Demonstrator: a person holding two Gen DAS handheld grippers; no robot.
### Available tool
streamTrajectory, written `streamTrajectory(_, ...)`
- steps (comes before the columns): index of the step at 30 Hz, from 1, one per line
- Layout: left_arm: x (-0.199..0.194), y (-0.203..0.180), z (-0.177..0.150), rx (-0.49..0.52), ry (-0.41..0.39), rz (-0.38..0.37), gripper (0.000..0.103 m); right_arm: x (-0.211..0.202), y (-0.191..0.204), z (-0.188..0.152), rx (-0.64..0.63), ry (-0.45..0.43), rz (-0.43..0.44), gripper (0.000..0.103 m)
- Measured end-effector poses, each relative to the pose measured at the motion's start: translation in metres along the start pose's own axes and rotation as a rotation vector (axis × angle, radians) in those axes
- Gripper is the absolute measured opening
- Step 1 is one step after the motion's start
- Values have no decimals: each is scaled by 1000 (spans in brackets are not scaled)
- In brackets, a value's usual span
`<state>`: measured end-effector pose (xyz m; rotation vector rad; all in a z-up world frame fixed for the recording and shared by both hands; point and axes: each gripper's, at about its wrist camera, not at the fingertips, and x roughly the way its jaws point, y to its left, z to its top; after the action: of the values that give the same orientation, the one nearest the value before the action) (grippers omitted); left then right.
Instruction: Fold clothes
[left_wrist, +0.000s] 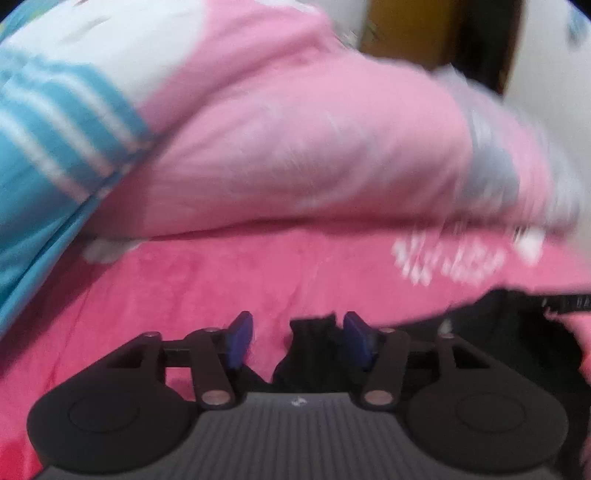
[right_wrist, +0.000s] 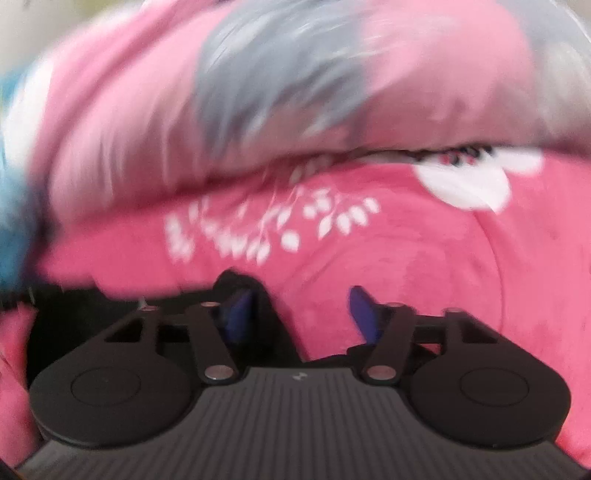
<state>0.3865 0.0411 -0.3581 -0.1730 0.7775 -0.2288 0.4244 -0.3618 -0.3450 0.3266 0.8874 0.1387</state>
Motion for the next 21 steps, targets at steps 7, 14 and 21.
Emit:
streamTrajectory(7,-57,58,-5,-262,-78,56,58,-50,-9,3,235,-141,-15,60)
streamTrajectory(14,-107,71,-49,-200,65,83,54,-67,129,-16,-158,-42,153,59)
streamTrajectory(21,-101,29,-86,5,140,-9,52,-22,255,-35,-506,81,233,49)
